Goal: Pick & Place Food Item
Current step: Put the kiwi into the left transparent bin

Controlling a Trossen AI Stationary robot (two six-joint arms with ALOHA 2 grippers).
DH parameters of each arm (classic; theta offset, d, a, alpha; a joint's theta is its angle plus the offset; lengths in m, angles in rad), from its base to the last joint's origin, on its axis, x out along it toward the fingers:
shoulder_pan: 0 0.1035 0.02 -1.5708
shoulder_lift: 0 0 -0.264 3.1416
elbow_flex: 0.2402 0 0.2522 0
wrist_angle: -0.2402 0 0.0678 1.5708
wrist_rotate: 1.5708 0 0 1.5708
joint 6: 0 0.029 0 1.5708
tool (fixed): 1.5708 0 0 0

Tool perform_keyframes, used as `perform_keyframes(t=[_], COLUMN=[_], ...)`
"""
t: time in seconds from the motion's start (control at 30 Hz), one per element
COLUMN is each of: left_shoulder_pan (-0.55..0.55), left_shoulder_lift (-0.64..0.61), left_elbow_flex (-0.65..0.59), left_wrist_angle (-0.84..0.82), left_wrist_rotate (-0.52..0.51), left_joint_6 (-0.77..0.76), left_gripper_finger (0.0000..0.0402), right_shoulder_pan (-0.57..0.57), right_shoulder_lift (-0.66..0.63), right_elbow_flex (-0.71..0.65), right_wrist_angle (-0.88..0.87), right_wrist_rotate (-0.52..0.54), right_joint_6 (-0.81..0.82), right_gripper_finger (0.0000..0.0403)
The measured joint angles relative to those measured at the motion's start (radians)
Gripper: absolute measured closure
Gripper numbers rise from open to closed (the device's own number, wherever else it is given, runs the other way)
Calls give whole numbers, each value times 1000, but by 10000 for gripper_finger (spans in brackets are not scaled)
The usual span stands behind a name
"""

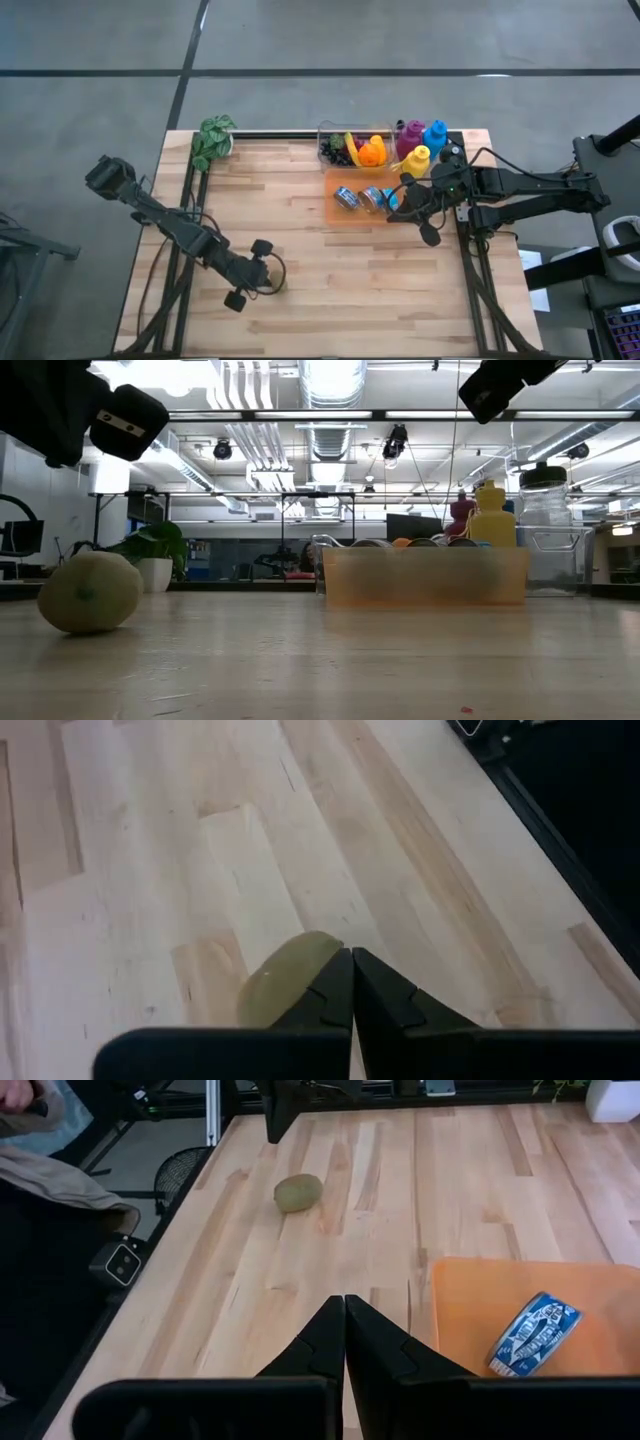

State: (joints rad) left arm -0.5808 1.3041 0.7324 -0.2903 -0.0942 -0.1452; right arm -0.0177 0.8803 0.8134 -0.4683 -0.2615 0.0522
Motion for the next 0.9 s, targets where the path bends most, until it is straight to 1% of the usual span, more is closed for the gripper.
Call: perform_keyframes(t=[0.47, 0.57, 0.7, 0.9], left_shoulder_pan=[0, 0, 0, 1], left_shoulder_lift=[1, 9, 10, 10], left_elbow_flex=[-23, -31, -33, -33], left_wrist_angle=[6, 23, 24, 25], left_wrist_rotate=[0, 0, 12, 31], left_joint_6=[42, 47, 87, 222], left_gripper_finger=[396, 388, 357, 287], right_shoulder_pan=[0, 0, 0, 0], right_shoulder_lift=[0, 0, 1, 1], right_elbow_flex=[0, 0, 0, 0], right_wrist_angle=[0, 1, 1, 2], right_wrist_rotate=[1, 1, 1, 1], right_joint_6=[0, 0, 0, -1], right_gripper_finger=[394, 394, 394, 394])
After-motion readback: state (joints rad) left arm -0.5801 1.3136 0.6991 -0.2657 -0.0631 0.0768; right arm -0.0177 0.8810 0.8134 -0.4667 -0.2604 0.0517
